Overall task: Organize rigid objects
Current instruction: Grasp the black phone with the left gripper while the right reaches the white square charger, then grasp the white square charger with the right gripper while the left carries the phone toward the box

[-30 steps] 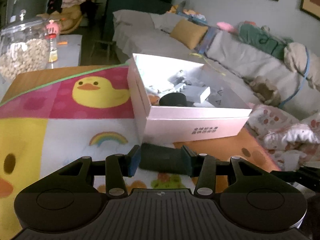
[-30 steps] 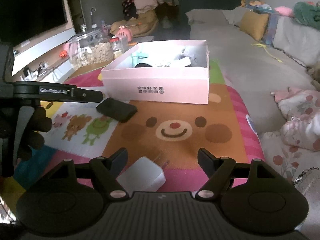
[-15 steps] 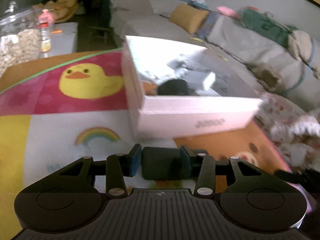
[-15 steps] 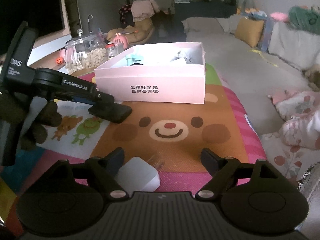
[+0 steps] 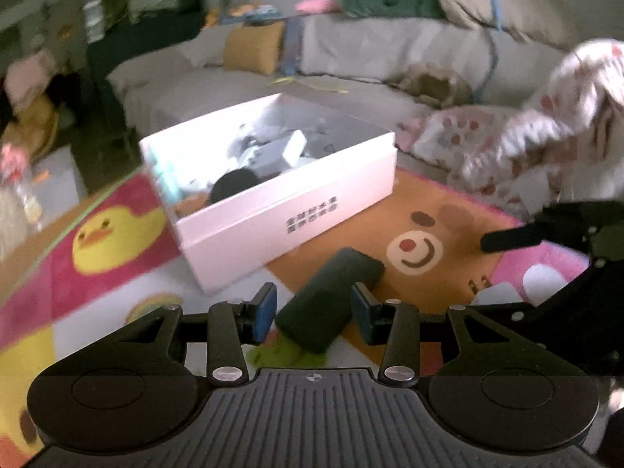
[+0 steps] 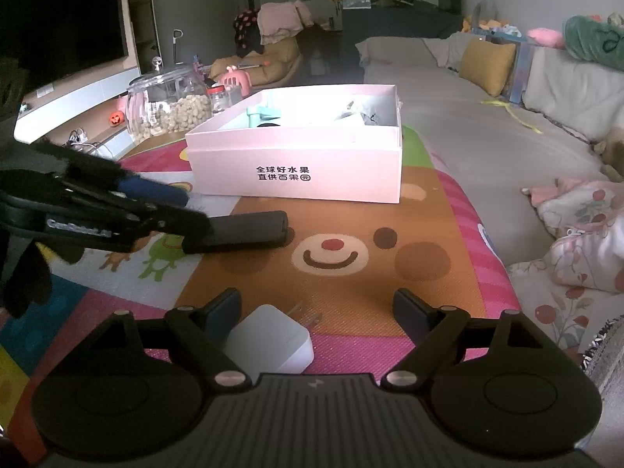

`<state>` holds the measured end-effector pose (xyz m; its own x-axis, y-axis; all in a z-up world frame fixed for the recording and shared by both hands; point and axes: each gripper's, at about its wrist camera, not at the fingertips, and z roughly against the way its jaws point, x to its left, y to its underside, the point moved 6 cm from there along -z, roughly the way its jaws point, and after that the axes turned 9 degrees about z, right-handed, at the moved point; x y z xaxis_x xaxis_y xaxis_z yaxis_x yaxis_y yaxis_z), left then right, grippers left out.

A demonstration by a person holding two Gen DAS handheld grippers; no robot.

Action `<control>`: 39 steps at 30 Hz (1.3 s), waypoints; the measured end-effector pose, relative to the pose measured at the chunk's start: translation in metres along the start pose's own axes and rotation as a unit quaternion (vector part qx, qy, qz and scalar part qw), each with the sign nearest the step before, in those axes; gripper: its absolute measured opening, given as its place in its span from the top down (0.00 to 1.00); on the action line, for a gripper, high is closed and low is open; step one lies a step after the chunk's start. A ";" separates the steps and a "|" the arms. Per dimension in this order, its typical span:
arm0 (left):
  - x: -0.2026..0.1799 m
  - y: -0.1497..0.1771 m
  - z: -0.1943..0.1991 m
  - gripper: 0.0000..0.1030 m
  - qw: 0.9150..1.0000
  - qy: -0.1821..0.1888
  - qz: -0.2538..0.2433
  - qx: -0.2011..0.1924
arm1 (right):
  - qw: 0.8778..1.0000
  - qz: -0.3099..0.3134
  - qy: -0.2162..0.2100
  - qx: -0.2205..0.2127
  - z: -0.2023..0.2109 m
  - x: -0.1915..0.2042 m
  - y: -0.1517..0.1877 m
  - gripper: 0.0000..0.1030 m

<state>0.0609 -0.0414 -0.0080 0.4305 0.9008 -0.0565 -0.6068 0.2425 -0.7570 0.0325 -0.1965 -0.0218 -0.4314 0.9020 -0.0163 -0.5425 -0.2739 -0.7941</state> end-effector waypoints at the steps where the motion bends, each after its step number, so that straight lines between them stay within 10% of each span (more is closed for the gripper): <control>1: -0.002 -0.001 -0.005 0.55 1.000 0.002 -0.010 0.004 | 1.000 0.001 0.001 0.000 0.000 0.000 0.000 0.17; 23: 0.007 0.000 -0.034 0.45 0.999 0.019 0.040 0.030 | 1.000 0.002 0.003 -0.002 0.000 0.001 0.001 0.17; 39: 0.016 0.063 0.041 0.58 0.988 0.009 0.156 -0.011 | 0.997 0.019 -0.063 0.031 0.001 0.005 0.001 0.00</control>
<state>0.0022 0.0035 -0.0297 0.2369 0.9237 -0.3011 -0.6967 -0.0544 -0.7153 0.0295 -0.1930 -0.0227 -0.5378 0.8424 0.0341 -0.5661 -0.3309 -0.7550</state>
